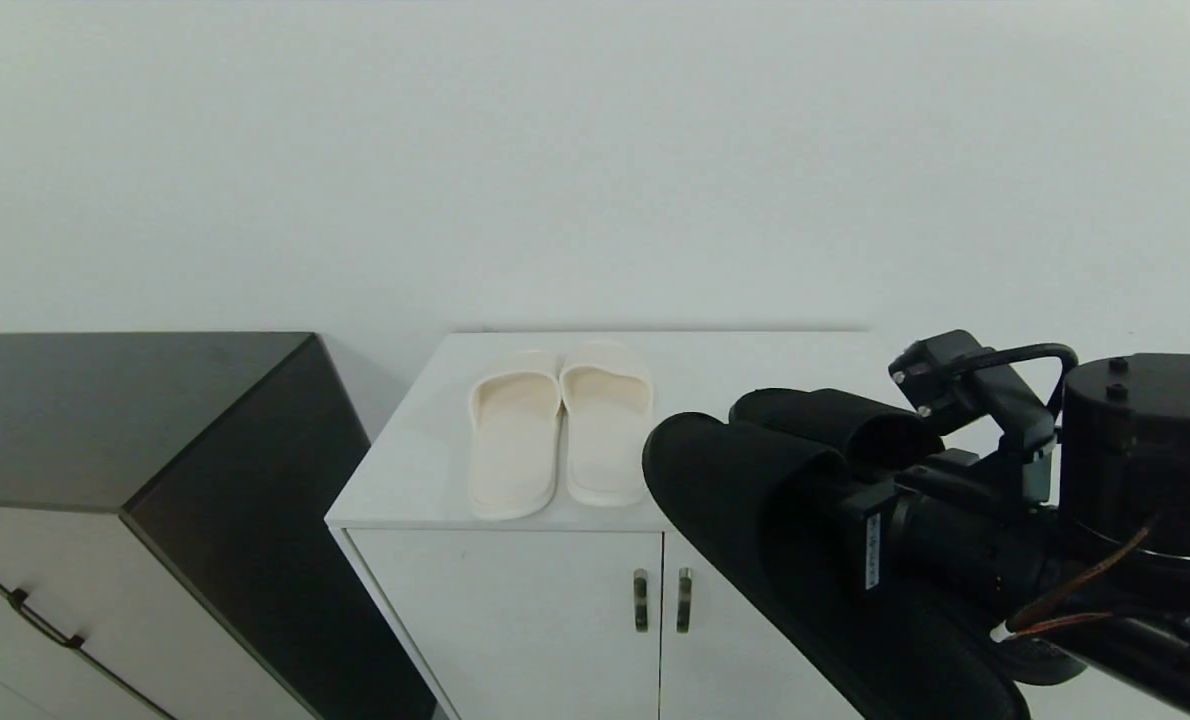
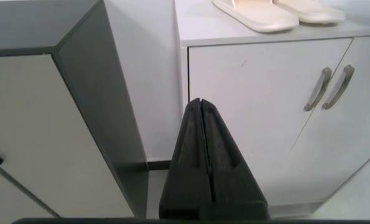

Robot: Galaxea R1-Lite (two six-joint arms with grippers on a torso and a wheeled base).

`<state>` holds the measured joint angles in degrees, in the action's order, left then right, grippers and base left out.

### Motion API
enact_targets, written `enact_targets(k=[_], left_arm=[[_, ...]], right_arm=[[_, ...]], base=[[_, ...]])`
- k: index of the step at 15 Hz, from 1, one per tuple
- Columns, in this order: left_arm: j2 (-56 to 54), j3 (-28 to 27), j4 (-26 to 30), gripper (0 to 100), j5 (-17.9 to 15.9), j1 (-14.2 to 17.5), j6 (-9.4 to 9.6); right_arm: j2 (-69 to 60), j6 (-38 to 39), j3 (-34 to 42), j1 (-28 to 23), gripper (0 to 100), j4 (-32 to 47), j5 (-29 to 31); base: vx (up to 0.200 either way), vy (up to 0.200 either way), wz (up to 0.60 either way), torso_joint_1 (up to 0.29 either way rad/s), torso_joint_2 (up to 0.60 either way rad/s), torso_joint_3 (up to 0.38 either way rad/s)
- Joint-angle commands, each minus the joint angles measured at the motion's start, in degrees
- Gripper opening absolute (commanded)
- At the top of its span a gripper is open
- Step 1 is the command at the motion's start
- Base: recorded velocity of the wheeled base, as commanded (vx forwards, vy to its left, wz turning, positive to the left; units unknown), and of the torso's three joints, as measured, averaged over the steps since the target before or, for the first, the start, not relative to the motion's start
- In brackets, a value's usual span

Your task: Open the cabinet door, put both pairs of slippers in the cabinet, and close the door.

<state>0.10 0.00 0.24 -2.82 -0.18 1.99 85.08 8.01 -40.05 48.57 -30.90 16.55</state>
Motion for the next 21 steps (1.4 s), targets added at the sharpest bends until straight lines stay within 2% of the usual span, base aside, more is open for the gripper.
enact_targets(k=[1,7,21], left_arm=[[0.0,0.0,0.0,0,0.0,0.0,-0.05],[0.0,0.0,0.0,0,0.0,0.0,-0.05],[0.0,0.0,0.0,0,0.0,0.0,-0.05]], right_arm=[[-0.9,0.0,0.3,0.1,0,0.0,0.0],[-0.5,-0.1,0.9,0.0,0,0.1,0.0],[-0.7,-1.8,3.4,-0.1,0,-0.1,-1.1]], base=[[-0.200,0.000,0.00,0.017,0.00,0.002],[-0.200,0.000,0.00,-0.002,0.00,0.003],[0.000,0.000,0.00,0.000,0.00,0.000]])
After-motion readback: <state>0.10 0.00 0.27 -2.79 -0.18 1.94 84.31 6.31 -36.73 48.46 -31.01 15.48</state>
